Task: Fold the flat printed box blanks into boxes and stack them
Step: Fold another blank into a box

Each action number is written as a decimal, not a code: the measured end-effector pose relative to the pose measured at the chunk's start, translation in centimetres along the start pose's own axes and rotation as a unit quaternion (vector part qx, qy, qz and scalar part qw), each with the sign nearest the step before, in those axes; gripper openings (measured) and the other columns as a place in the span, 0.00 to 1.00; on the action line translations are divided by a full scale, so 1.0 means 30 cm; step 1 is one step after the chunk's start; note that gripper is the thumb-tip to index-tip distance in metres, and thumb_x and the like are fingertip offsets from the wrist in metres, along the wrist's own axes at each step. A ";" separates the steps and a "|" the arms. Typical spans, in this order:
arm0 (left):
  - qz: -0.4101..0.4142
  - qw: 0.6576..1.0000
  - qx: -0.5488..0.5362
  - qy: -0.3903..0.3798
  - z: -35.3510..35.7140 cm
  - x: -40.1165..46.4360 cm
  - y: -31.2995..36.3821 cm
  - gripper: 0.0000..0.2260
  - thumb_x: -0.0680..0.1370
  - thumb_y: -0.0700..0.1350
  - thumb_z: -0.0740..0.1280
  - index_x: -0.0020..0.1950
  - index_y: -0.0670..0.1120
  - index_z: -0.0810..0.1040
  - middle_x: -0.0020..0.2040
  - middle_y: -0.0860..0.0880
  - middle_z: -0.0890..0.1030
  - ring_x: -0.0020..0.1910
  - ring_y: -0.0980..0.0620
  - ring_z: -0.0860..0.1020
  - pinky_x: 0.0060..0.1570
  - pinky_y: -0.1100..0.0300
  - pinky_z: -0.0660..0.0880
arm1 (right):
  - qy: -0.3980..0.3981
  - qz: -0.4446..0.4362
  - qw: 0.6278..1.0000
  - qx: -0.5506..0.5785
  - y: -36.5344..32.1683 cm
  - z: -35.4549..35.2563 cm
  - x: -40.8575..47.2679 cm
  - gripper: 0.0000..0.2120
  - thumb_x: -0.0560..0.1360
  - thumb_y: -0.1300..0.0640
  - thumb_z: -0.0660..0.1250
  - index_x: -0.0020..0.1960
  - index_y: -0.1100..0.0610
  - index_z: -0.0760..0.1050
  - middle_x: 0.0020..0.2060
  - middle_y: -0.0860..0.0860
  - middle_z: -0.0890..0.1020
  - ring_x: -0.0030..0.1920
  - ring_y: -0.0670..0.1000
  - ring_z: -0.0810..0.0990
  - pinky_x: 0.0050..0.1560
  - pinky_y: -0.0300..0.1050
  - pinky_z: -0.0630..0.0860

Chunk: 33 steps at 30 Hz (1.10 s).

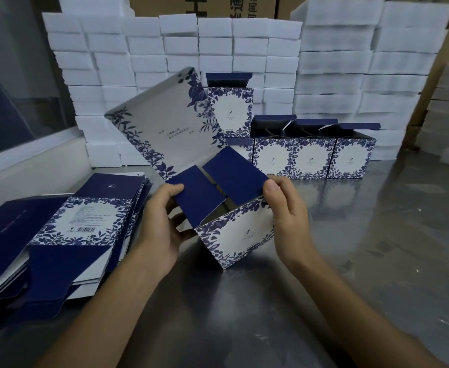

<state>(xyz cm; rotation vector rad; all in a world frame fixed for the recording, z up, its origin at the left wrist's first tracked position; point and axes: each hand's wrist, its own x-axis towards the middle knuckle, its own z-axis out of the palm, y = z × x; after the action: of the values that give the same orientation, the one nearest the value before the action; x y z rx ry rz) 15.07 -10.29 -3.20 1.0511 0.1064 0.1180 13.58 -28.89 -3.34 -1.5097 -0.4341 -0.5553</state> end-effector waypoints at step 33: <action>0.072 0.989 0.125 0.041 0.016 -0.010 -0.030 0.14 0.77 0.47 0.67 0.33 0.43 0.75 0.26 0.47 0.72 0.33 0.54 0.75 0.37 0.56 0.80 | 0.051 0.003 0.995 -0.088 -0.002 -0.013 0.010 0.13 0.74 0.32 0.58 0.39 0.39 0.70 0.33 0.34 0.75 0.36 0.38 0.72 0.39 0.30 0.67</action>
<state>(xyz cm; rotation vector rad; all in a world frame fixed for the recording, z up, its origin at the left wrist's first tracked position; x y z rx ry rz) 14.89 -11.17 -3.74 1.3042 0.1212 0.2838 13.74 -29.31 -3.13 -1.6419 -0.3082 -0.6765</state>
